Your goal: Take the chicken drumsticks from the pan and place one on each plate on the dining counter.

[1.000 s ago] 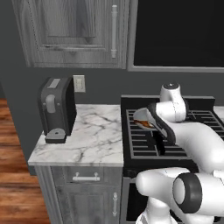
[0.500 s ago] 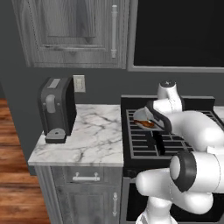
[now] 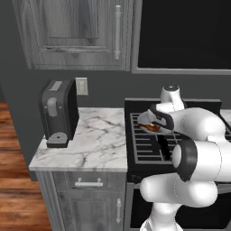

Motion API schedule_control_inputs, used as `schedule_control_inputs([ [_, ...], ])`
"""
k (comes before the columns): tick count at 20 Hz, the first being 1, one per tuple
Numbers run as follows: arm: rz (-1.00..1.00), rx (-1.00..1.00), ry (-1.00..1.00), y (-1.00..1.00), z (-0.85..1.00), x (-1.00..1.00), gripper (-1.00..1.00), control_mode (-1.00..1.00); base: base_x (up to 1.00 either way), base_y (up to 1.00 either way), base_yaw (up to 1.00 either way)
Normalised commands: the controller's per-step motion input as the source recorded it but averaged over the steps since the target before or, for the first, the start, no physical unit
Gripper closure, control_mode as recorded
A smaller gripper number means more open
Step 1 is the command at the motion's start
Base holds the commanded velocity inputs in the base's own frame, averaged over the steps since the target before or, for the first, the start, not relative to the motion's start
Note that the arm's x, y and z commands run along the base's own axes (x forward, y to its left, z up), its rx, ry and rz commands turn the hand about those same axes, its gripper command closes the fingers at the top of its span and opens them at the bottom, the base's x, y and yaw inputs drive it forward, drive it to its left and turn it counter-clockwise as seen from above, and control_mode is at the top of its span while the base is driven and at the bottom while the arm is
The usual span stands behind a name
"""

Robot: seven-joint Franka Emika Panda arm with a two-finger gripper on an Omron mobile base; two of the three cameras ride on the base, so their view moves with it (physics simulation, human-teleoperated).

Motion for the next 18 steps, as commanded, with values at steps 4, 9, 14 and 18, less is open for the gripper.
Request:
schedule_control_inputs([
  [4, 0.09, 0.07, -0.04, -0.03, -0.17, 0.01, -1.00, -1.00, 0.00, 0.00, 0.00],
  [9, -0.01, 0.08, -0.05, -0.06, -0.09, 0.18, -1.00, -1.00, 0.00, 0.00, 0.00],
  [14, -0.17, 0.07, -0.12, 0.00, -0.10, 0.14, -1.00, -1.00, 0.00, 0.00, 0.00],
  [18, -0.27, 0.10, -0.13, 0.01, 0.00, 0.15, -1.00, -1.00, 0.00, 0.00, 0.00],
])
